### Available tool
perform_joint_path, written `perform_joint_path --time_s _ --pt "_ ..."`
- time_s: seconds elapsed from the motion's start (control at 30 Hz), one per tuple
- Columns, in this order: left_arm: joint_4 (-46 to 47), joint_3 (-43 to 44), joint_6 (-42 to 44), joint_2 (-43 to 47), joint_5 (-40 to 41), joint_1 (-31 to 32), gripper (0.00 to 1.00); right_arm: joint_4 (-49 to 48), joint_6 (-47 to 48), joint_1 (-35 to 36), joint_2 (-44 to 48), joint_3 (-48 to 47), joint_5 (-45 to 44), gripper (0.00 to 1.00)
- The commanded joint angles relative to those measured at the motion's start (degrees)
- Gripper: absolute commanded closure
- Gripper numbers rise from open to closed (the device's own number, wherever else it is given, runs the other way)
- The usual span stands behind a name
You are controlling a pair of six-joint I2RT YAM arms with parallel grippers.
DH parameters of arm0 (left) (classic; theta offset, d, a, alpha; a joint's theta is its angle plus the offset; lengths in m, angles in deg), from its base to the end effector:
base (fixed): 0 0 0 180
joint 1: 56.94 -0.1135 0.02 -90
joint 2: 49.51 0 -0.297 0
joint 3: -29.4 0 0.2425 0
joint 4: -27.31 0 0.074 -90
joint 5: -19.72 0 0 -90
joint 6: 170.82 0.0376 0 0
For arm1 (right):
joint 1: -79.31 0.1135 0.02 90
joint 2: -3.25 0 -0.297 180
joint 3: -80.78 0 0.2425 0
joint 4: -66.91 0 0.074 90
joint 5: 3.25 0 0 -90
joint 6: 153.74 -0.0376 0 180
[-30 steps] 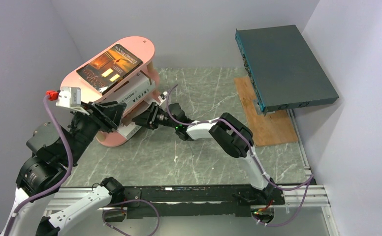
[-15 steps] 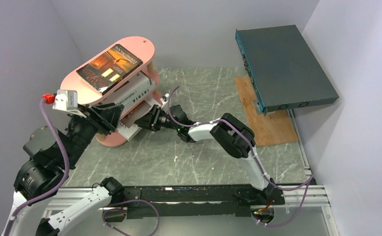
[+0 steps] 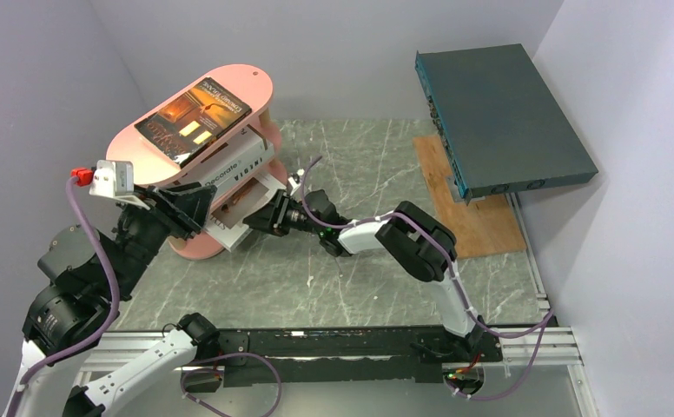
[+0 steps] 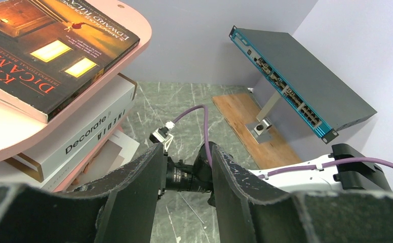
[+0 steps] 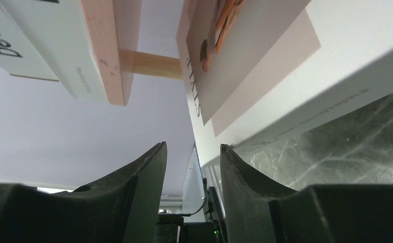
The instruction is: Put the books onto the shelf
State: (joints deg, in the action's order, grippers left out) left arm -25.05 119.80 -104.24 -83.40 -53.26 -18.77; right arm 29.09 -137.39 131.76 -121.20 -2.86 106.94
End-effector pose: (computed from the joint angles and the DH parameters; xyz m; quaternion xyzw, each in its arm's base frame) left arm 0.0201 -0.0018 0.4893 -0.0210 0.6819 -0.2842 0.6737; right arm 0.2827 0.3890 0.1942 0.0127 0.7241 0.6618 0.1938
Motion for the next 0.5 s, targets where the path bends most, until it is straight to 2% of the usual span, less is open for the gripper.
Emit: perform_joint_path --time_s 0.0,0.3,0.47 --pt "0.37 -0.09 0.48 0.66 1.01 0.01 0.53 -3.81 1.92 -0.19 6.27 2.09 0.13 0.54" --pt "0.36 -0.03 0.57 0.75 1.01 -0.01 0.53 -2.18 3.98 -0.68 11.67 6.96 0.16 0.53" --pt "0.58 -0.14 0.47 0.82 0.87 0.05 0.53 -3.54 1.48 -0.86 8.99 9.2 0.75 0.54"
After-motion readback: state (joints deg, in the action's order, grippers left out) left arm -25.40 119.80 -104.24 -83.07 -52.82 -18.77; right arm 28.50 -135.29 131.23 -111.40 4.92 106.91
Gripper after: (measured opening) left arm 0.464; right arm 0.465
